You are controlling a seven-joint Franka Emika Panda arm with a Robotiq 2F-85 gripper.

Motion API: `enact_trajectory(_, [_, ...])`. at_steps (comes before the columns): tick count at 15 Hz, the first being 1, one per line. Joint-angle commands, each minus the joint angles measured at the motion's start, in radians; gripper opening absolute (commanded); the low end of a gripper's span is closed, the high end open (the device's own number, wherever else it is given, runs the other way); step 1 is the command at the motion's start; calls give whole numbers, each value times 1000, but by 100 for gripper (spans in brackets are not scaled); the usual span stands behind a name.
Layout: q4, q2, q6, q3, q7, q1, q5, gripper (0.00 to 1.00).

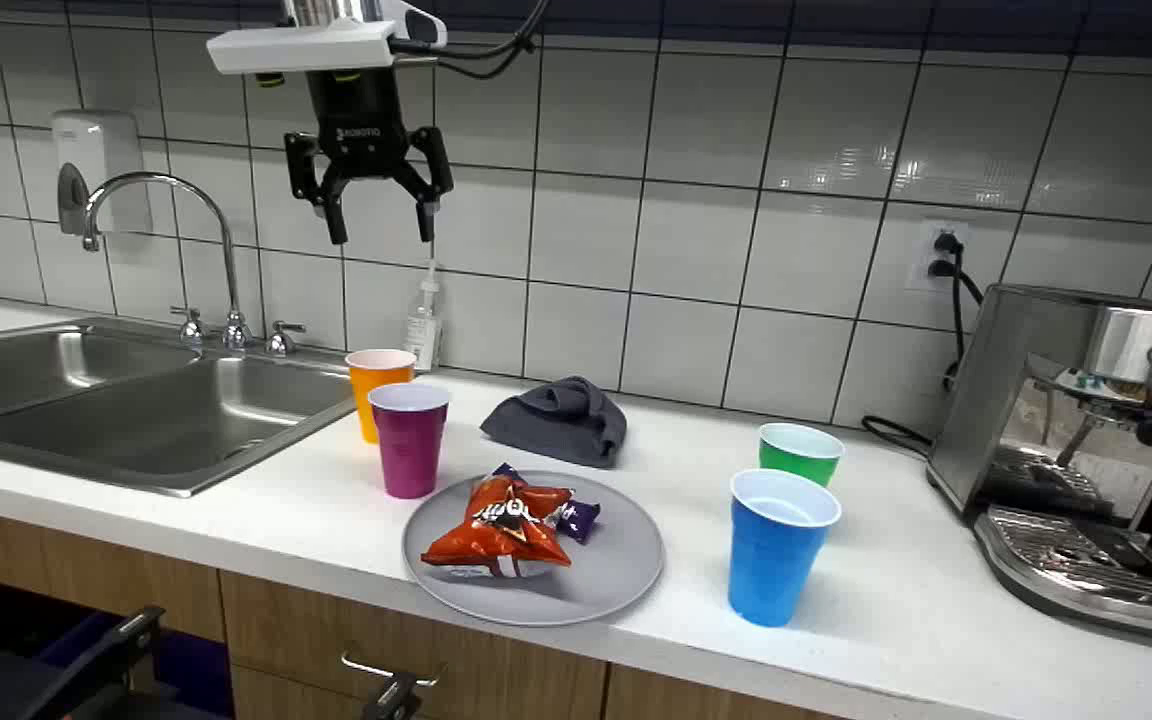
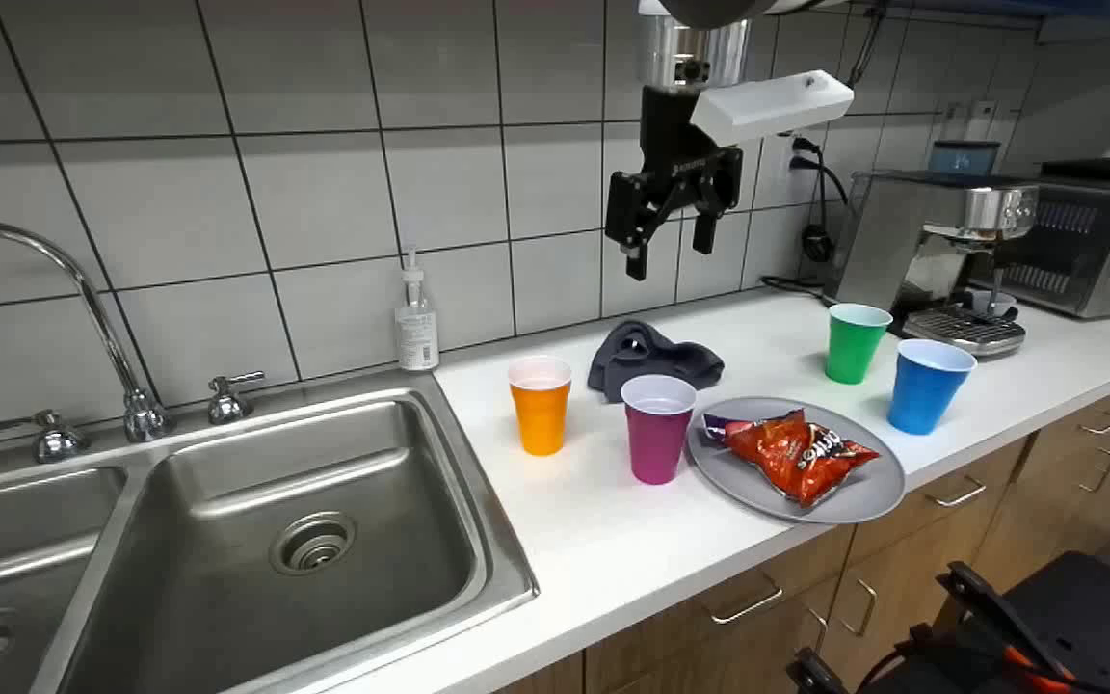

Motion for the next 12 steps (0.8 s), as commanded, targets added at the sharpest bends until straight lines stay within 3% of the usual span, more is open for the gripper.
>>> enact_trajectory(1, [1,1,-3,-12,3,13,-4,100])
enact_trajectory(12, [-40,-8,76,-33,60,1,32,100])
